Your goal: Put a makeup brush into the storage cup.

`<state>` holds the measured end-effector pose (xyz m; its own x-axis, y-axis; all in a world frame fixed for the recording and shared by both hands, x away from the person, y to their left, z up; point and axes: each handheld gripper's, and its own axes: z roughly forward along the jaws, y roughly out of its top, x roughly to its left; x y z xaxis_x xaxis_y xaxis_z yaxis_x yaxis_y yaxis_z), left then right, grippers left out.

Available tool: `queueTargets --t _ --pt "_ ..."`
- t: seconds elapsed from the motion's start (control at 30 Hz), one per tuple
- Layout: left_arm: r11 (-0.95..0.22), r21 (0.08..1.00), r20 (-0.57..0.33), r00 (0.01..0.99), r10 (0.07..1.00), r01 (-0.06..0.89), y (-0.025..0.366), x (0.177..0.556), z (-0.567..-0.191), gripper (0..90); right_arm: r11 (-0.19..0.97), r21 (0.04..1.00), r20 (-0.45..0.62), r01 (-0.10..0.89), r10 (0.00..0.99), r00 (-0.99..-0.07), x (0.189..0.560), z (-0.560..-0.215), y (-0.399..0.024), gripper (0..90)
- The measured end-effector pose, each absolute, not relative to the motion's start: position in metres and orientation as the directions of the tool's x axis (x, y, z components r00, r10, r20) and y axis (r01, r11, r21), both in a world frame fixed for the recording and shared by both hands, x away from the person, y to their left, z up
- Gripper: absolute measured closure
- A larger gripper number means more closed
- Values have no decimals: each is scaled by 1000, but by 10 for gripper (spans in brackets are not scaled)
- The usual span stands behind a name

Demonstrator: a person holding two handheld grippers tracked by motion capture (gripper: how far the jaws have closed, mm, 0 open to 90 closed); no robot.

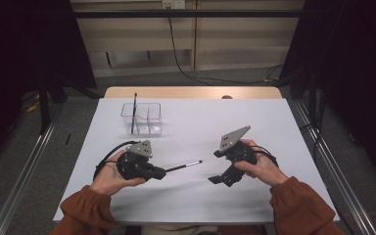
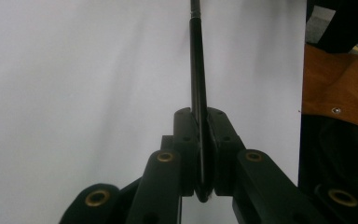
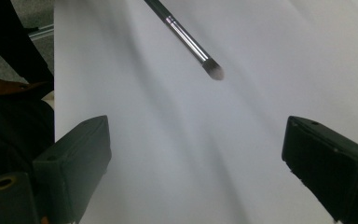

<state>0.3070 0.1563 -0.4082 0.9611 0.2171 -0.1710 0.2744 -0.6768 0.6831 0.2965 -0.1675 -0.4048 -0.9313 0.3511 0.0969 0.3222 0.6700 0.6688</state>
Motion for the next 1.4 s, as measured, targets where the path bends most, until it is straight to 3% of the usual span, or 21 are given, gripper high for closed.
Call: queueTargets --t 0.53,1.1,1.4 --pt "-549 783 -172 950 261 292 171 300 -416 839 590 750 119 300 325 -938 288 -405 -166 34" --pt "-433 854 -179 943 279 290 175 296 -419 838 388 863 164 323 390 -906 281 -419 -173 27" --pt "-372 889 -164 944 287 268 171 293 -421 838 288 914 159 285 390 -907 280 -420 -173 27"
